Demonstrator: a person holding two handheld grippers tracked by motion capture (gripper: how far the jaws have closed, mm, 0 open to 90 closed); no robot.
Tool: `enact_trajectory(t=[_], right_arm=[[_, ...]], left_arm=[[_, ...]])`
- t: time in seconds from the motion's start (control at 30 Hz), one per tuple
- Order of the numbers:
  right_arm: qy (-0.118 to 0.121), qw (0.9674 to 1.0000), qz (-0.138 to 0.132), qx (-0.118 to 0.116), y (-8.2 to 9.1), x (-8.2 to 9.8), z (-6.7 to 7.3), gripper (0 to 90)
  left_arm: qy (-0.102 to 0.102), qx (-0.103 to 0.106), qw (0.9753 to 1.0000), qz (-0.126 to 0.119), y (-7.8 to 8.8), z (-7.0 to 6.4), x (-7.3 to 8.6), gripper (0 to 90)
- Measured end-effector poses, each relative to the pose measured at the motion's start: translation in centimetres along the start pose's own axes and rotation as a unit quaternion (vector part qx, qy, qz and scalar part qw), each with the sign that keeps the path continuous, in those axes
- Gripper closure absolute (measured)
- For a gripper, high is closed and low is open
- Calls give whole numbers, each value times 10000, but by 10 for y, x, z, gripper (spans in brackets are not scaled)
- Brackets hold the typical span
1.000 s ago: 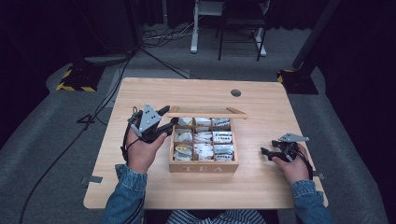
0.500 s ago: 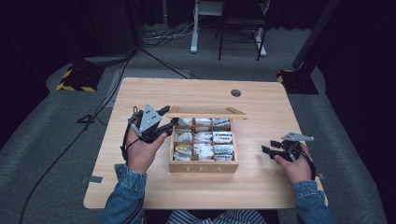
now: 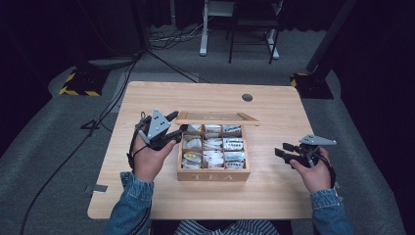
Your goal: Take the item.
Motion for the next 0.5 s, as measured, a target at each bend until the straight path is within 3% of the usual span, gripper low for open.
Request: enact_trajectory(t=[0.5], right_arm=[[322,9984,-134,-449,4,-26,44,517]], left_arm=[[11,27,10000,35,1,0,1,503]])
Point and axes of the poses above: each handheld gripper's, and its own axes: y roughly backward along the jaws, x roughly out of its underside, z roughly to its left, the point moved 10 cm from there along -y, roughly forward along the jaws, and after that the axes turned 1 degree about x, right-handed, at the moved point
